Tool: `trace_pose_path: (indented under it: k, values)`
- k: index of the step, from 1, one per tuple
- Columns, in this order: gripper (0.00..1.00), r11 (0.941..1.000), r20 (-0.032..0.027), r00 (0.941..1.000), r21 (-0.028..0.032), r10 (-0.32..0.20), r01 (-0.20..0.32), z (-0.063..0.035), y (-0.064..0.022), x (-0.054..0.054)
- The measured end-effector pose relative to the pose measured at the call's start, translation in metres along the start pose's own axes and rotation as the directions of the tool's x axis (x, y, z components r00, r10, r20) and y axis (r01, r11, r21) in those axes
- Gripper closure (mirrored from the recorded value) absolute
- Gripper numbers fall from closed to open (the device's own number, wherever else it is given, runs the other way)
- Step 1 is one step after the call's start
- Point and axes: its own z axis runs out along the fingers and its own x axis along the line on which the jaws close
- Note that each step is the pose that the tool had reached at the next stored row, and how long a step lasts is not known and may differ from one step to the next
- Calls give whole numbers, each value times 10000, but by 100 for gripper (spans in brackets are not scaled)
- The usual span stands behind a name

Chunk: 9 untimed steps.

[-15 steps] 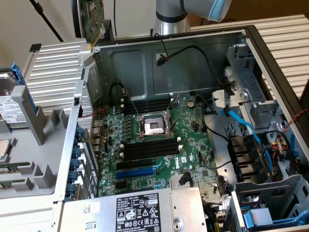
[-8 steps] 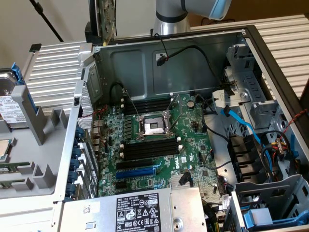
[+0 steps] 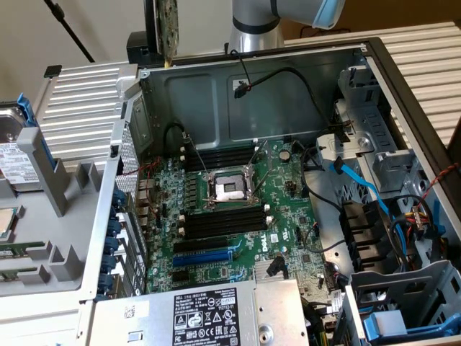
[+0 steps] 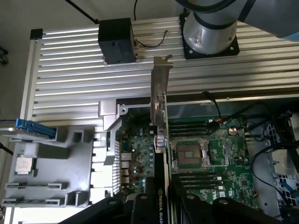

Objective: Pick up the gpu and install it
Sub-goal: 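Pick up the gpu and move the gpu toward the slot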

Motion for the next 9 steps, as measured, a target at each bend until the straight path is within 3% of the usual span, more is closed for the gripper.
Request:
trace_pose_path:
  k: [6, 9]
  values:
    - [74, 9964, -241, 9961, 45, -848, 849, -1, 1, -18]
    - [74, 9932, -332, 9927, 57, -1163, 1165, -2, 3, -49]
